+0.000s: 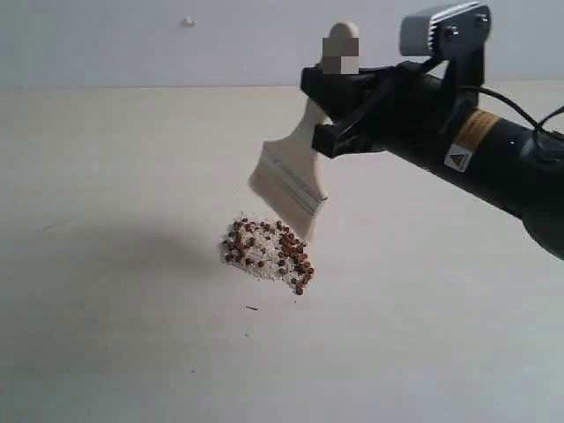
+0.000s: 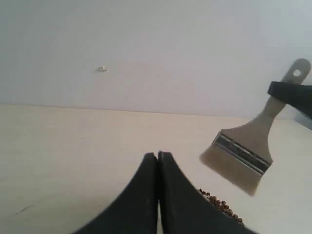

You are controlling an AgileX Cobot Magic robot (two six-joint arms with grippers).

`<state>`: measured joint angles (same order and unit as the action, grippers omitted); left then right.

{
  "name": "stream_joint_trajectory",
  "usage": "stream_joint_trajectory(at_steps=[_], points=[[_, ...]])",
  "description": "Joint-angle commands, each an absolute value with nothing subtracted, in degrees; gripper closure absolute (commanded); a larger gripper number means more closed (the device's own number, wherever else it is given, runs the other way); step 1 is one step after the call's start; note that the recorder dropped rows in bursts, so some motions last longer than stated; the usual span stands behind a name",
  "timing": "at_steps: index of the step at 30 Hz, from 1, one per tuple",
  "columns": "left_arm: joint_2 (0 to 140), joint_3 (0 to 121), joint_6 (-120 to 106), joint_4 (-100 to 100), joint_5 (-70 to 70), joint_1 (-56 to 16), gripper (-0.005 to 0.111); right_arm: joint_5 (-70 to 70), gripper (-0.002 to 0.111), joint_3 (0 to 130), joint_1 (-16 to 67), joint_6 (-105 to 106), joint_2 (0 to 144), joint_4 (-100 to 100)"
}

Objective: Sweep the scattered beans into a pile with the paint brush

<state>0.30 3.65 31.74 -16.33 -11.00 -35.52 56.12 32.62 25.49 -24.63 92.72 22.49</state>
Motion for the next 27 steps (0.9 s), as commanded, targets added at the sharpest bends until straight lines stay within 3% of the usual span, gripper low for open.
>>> stream_joint_trajectory(at_steps=[1,7,12,23,27], points=[[0.0,3.3,31.7,-16.3,-10.8,-35.3,0.107,56.2,0.108,26.5,28.6,-17.8,88.5,2.6],[0.0,3.3,31.7,-16.3,-10.8,-35.3,0.107,54.6,0.108,24.7,41.3,-5.7,87.4,-25.4],[0.0,3.3,31.7,-16.3,-10.8,-35.3,0.107,58.5,0.108,27.9,55.1,17.0,87.4,-59.7],[0.0,3.3,31.7,-16.3,-10.8,-35.3,0.107,70.0,0.108,39.1,72.0,33.0,94.1,-86.3],[0.0,3.3,31.7,-16.3,-10.8,-35.3,0.107,70.0,0.108,42.5,72.7,34.3,99.6,-92.3]])
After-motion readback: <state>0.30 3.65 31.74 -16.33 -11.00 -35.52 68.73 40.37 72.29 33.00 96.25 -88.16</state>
